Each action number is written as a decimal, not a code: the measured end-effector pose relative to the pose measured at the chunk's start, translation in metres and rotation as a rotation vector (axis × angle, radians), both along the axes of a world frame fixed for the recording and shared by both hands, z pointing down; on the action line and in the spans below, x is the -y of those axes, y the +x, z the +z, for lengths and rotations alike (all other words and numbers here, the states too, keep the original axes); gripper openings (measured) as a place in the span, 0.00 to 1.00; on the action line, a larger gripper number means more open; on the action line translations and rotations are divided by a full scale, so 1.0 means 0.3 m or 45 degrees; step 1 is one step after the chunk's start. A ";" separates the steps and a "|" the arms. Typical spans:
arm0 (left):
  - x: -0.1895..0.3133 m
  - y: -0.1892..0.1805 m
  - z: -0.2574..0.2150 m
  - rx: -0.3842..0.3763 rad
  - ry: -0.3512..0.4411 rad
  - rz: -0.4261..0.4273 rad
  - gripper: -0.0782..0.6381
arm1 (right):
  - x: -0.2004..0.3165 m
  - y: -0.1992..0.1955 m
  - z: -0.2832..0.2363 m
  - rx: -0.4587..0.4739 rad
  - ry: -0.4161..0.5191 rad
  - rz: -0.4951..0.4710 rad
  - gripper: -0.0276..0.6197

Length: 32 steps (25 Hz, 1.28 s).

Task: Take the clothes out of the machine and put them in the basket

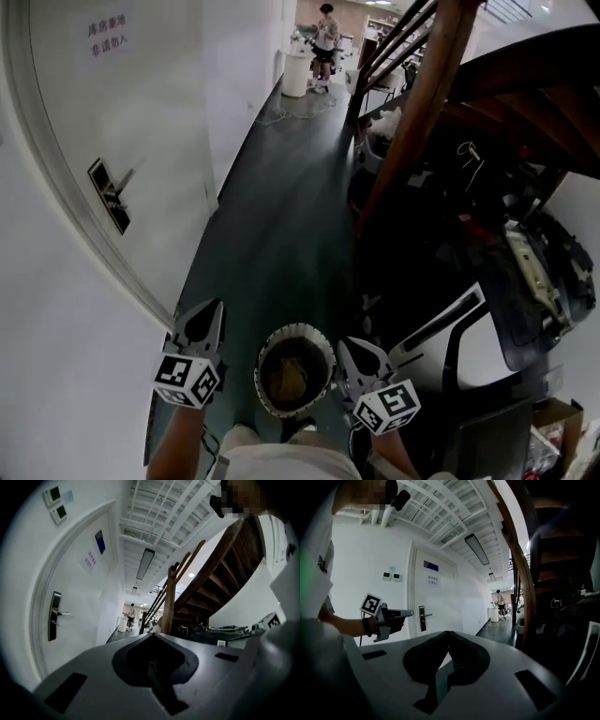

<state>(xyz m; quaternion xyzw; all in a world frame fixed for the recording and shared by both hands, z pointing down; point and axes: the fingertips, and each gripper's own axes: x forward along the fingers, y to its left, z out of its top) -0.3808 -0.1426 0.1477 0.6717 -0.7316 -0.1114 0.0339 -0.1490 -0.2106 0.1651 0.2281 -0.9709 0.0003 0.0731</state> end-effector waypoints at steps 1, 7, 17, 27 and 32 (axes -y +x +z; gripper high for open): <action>-0.028 -0.002 -0.020 0.001 0.018 -0.023 0.13 | -0.001 0.024 -0.007 -0.004 0.000 0.007 0.07; -0.162 0.029 -0.118 0.048 0.091 -0.063 0.13 | 0.005 0.160 -0.044 -0.004 0.005 0.082 0.07; -0.314 0.021 -0.178 0.005 0.184 -0.172 0.13 | 0.032 0.255 -0.093 0.010 0.031 0.184 0.07; -0.314 0.036 -0.176 0.022 0.183 -0.130 0.13 | 0.007 0.187 -0.120 0.027 0.071 0.158 0.07; -0.317 0.032 -0.168 0.014 0.192 -0.118 0.13 | -0.009 0.164 -0.117 0.021 0.078 0.149 0.07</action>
